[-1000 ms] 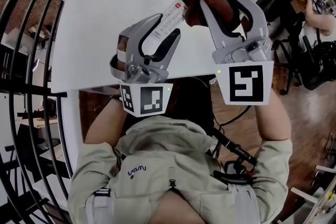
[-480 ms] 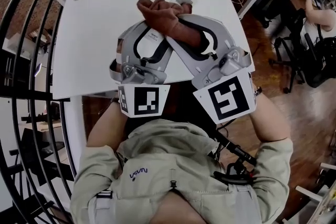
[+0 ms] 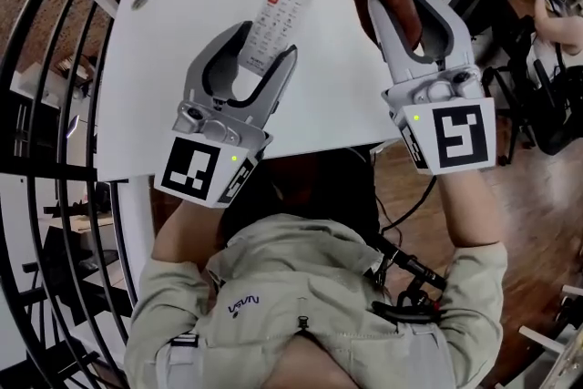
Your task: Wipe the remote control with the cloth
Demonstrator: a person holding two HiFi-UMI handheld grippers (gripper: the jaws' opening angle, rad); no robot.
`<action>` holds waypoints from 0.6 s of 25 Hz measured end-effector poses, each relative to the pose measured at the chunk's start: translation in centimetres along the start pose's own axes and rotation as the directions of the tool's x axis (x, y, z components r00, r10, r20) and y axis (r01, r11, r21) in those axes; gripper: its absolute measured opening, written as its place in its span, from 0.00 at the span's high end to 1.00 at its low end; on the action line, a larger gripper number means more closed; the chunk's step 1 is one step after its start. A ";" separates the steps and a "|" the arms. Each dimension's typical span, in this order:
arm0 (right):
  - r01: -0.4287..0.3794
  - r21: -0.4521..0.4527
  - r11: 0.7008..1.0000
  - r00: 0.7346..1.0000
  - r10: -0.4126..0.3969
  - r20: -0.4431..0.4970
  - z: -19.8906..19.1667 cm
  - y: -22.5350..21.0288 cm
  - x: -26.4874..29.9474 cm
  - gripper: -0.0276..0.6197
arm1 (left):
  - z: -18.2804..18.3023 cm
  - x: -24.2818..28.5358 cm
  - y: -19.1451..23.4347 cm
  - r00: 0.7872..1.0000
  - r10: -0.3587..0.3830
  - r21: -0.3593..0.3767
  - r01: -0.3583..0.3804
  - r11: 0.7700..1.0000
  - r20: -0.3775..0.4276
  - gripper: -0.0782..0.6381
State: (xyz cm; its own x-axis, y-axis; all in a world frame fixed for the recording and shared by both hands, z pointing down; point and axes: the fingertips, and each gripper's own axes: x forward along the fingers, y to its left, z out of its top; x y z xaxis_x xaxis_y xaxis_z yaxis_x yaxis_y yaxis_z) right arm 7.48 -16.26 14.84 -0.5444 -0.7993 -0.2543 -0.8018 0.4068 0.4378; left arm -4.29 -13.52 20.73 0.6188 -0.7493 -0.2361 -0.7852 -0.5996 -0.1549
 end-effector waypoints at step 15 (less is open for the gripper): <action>-0.367 0.090 0.926 0.929 0.361 0.075 -1.8 11.2 -0.5 0.77 | 0.7 0.1 1.6 0.995 -0.055 -0.382 0.084 0.920 0.084 0.55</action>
State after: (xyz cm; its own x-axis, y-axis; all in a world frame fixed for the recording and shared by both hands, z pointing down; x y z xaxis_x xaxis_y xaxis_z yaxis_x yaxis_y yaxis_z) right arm -0.77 -12.06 21.40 -0.8141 -0.5628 -0.1429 -0.5647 0.7100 0.4207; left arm -5.45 -14.36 19.74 0.6570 -0.6885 -0.3070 -0.6611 -0.7219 0.2043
